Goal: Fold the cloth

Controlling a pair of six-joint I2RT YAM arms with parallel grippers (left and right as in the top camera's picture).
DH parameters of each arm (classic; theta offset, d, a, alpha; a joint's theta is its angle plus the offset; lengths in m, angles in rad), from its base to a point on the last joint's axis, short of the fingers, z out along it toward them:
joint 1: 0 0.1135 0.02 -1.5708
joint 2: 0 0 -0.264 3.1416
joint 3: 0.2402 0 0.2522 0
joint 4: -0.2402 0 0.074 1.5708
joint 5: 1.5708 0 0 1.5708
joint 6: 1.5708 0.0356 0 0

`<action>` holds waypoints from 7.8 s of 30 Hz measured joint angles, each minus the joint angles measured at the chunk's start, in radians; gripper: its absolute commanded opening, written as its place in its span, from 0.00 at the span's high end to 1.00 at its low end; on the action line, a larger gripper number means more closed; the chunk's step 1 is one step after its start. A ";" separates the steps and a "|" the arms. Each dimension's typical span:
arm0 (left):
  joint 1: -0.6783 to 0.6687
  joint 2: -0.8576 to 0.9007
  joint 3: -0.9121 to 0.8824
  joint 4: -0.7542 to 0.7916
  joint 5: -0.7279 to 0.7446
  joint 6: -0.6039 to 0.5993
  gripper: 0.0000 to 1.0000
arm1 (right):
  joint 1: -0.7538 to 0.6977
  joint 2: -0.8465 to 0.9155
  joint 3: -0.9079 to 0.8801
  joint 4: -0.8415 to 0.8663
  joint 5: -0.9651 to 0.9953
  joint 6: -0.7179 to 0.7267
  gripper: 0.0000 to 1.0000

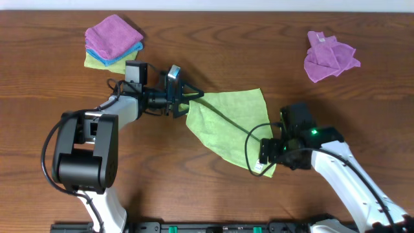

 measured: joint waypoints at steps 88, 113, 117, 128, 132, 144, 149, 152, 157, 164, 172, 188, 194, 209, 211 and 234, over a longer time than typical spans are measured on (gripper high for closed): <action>-0.147 -0.003 0.014 -0.706 -0.026 0.492 0.12 | 0.000 0.000 -0.208 0.276 -0.060 0.080 0.99; -0.147 -0.409 0.013 -0.887 0.081 0.396 0.14 | 0.000 0.000 -0.208 0.279 -0.049 0.103 0.99; -0.147 -0.410 0.013 -0.889 0.072 0.382 0.14 | 0.000 0.000 -0.208 0.304 -0.048 0.106 0.98; -0.031 -0.410 0.013 -0.921 0.069 0.383 0.15 | 0.000 -0.018 -0.257 0.360 -0.050 0.110 0.98; 0.006 -0.410 0.011 -1.116 0.019 0.451 0.14 | 0.000 -0.023 -0.261 0.365 -0.053 0.113 0.99; 0.007 -0.412 0.012 -1.521 -0.375 0.735 0.06 | 0.000 -0.025 -0.264 0.364 -0.054 0.125 0.97; 0.007 -0.412 0.012 -1.524 -0.551 0.755 0.03 | 0.000 -0.025 -0.264 0.352 -0.065 0.135 0.94; 0.007 -0.412 0.012 -1.526 -0.594 0.758 0.04 | 0.000 -0.024 -0.257 0.327 -0.077 0.134 0.88; 0.007 -0.412 0.012 -1.511 -0.618 0.763 0.04 | 0.000 -0.010 -0.201 0.243 -0.072 0.103 0.72; 0.007 -0.414 -0.050 -1.427 -0.620 0.777 0.04 | 0.000 -0.008 -0.098 0.177 -0.017 0.067 0.55; 0.007 -0.417 -0.206 -1.244 -0.600 0.714 0.04 | 0.000 -0.008 -0.081 0.176 0.042 0.055 0.42; 0.006 -0.417 -0.536 -0.845 -0.364 0.496 0.03 | 0.000 -0.008 -0.080 0.183 0.124 0.055 0.45; 0.005 -0.417 -0.544 -0.722 -0.327 0.360 0.00 | 0.000 -0.008 -0.080 0.187 0.127 0.055 0.49; -0.186 -0.417 -0.547 -0.462 -0.281 0.092 0.58 | 0.000 0.048 -0.122 0.216 0.116 0.055 0.40; -0.186 -0.417 -0.547 -0.460 -0.274 0.083 0.70 | 0.000 0.066 -0.135 0.243 0.087 0.055 0.40; -0.133 -0.417 -0.547 -0.362 -0.235 0.035 0.94 | 0.000 0.073 -0.173 0.271 -0.156 -0.023 0.99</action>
